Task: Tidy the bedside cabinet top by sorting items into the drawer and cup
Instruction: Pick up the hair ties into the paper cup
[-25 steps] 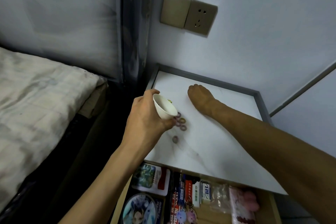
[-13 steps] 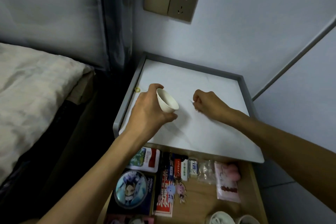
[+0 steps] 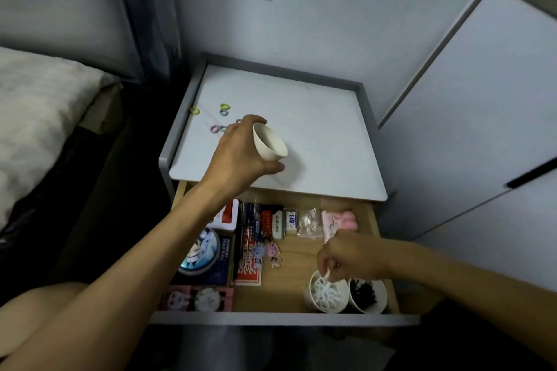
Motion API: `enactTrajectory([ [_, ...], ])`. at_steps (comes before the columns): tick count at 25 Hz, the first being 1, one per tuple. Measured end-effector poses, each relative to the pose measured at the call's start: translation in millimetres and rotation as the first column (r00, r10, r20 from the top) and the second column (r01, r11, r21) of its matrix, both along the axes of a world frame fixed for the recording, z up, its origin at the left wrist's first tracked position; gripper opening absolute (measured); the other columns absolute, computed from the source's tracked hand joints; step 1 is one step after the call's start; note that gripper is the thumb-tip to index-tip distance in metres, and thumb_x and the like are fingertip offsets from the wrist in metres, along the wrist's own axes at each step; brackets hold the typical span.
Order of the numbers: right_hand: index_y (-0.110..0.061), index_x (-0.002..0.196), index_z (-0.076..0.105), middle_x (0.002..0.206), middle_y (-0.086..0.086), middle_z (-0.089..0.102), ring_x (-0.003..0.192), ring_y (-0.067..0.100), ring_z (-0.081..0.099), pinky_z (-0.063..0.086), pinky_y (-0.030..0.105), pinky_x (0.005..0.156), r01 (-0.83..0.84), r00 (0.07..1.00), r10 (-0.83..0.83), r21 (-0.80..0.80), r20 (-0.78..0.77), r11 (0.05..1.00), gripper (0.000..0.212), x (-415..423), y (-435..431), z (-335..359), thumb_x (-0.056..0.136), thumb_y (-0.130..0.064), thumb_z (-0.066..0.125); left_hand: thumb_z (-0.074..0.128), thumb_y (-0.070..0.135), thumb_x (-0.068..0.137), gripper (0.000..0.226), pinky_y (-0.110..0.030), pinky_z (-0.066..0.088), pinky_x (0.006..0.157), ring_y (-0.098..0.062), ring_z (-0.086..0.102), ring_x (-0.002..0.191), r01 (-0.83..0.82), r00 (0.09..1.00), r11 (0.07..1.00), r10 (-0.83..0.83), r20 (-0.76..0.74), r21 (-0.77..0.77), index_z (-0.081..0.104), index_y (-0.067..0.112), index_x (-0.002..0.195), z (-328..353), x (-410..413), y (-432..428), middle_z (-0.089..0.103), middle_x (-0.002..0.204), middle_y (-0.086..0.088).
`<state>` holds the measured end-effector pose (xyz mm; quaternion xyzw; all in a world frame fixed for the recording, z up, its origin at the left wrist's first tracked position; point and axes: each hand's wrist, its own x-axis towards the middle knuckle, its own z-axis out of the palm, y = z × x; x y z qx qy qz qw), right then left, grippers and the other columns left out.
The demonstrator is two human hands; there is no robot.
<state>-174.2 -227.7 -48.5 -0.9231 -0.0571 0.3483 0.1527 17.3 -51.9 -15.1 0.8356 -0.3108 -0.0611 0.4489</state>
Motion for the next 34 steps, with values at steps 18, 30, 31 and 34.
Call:
enactTrajectory([
  [18, -0.019, 0.094, 0.074, 0.079, -0.014, 0.069, 0.068, -0.009, 0.063, 0.045, 0.008, 0.064, 0.289, 0.884, -0.315, 0.124, 0.347, 0.949, 0.008, 121, -15, 28, 0.088, -0.02, 0.068, 0.091, 0.035, 0.061, 0.078, -0.038, 0.056, 0.079, -0.02, 0.06, 0.1, -0.207, 0.974, 0.97, 0.192, -0.117, -0.126, 0.05, 0.024, 0.127, 23, 34, 29, 0.061, 0.112, 0.002],
  [30, -0.009, 0.092, 0.071, 0.089, 0.002, 0.062, 0.082, 0.013, 0.056, 0.036, 0.012, 0.063, 0.394, 0.651, -0.489, 0.292, 0.58, 0.871, 0.014, 259, 12, -16, 0.08, -0.014, 0.077, 0.092, 0.036, 0.055, 0.078, 0.001, 0.038, 0.056, -0.006, 0.057, 0.088, -0.344, 0.938, 0.925, 0.331, -0.101, -0.159, 0.053, 0.025, 0.123, 19, 81, 67, 0.063, 0.105, 0.007],
  [31, -0.008, 0.087, 0.071, 0.082, 0.0, 0.061, 0.078, 0.013, 0.056, 0.037, 0.01, 0.061, 0.387, 0.651, -0.481, 0.287, 0.588, 0.876, 0.005, 259, 13, -15, 0.082, -0.009, 0.074, 0.092, 0.035, 0.056, 0.078, 0.001, 0.038, 0.056, -0.006, 0.057, 0.087, -0.334, 0.942, 0.93, 0.322, -0.096, -0.154, 0.053, 0.024, 0.123, 18, 82, 67, 0.062, 0.105, 0.006],
  [34, -0.009, 0.082, 0.072, 0.076, -0.002, 0.062, 0.071, 0.012, 0.058, 0.042, 0.014, 0.065, 0.398, 0.669, -0.477, 0.267, 0.57, 0.877, 0.008, 255, 13, -12, 0.083, -0.003, 0.067, 0.092, 0.035, 0.058, 0.078, -0.003, 0.04, 0.054, -0.008, 0.057, 0.087, -0.301, 0.953, 0.945, 0.294, -0.067, -0.128, 0.051, 0.025, 0.124, 18, 81, 65, 0.06, 0.104, 0.007],
])
